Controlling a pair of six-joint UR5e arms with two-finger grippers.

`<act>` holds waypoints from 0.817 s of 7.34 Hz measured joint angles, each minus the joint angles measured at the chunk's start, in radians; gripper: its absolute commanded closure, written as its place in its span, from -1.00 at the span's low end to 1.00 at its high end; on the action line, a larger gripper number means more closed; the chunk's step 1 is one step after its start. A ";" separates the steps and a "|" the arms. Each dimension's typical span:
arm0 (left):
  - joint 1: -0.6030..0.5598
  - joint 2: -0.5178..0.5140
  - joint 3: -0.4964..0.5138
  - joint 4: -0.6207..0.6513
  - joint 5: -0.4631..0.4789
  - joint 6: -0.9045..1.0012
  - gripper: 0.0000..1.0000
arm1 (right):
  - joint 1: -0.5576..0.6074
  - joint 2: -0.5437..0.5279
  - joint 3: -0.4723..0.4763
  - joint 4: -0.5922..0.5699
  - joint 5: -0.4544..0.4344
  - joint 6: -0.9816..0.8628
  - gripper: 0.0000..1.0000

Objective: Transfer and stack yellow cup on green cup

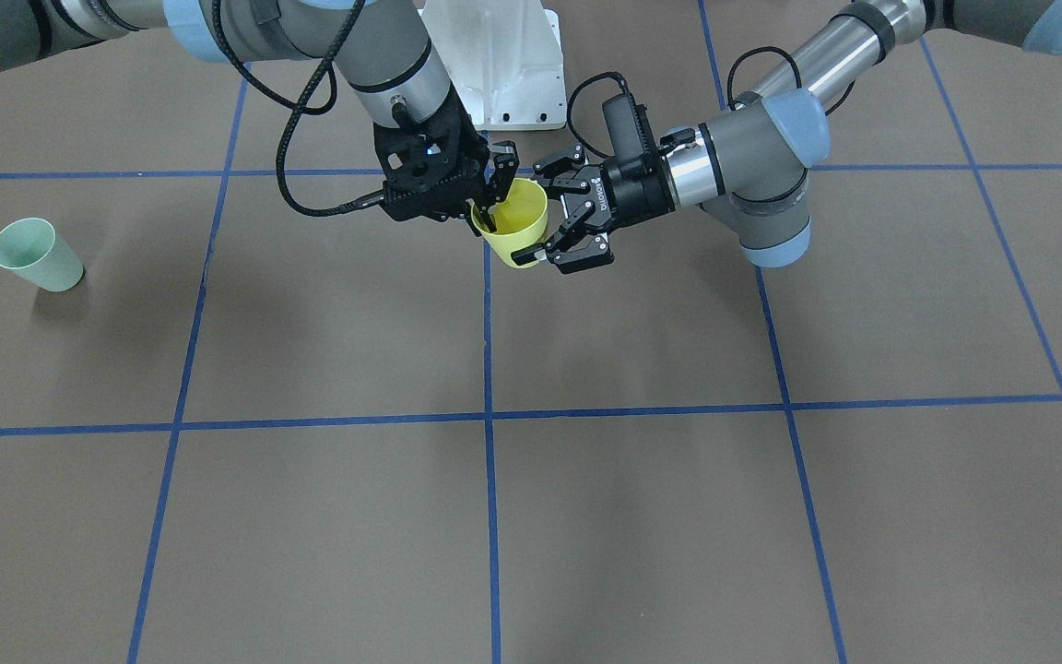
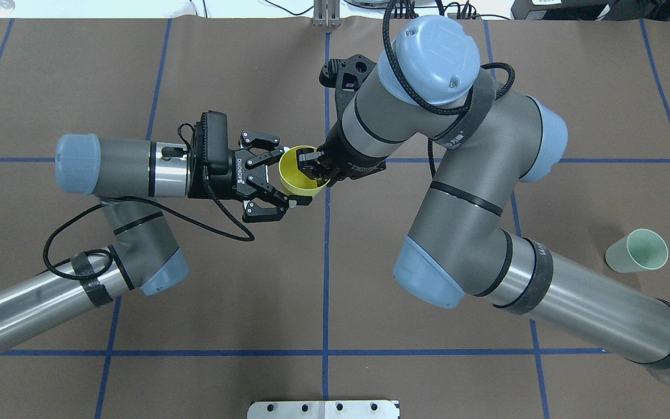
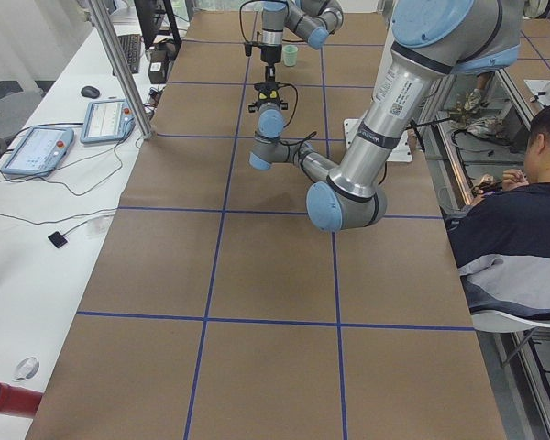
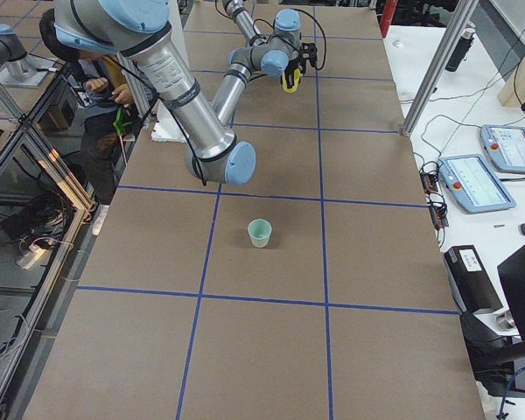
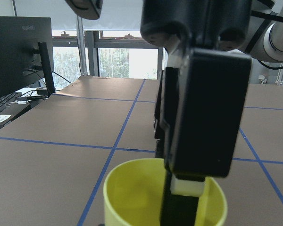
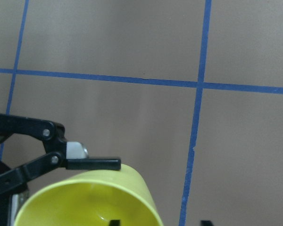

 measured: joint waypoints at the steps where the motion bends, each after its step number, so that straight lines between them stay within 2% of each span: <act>1: 0.000 -0.002 0.000 -0.001 0.001 -0.001 -1.00 | 0.001 0.001 0.000 0.000 0.001 -0.001 1.00; 6: 0.000 -0.001 0.005 -0.001 0.006 -0.055 -1.00 | 0.012 -0.017 0.003 0.000 0.000 0.000 1.00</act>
